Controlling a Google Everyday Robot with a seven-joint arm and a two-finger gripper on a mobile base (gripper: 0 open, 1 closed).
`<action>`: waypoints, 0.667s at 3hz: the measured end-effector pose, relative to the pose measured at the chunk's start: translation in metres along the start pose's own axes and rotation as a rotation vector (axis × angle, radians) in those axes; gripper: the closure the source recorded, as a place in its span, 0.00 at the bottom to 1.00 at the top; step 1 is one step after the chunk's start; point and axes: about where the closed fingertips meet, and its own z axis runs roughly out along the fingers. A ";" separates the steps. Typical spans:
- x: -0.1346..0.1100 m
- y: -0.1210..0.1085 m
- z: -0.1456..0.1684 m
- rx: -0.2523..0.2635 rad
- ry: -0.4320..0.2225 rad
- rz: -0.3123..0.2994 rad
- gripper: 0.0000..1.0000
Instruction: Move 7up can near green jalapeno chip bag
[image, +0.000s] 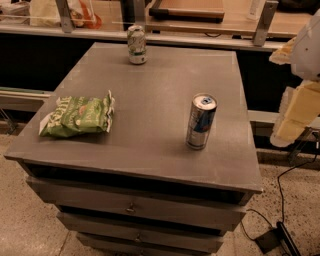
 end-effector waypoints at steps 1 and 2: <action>-0.002 -0.025 0.011 0.037 -0.079 0.048 0.00; -0.010 -0.068 0.025 0.099 -0.177 0.086 0.00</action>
Offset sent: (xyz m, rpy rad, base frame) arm 0.1397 -0.0099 0.0023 0.2940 -0.2572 -0.0967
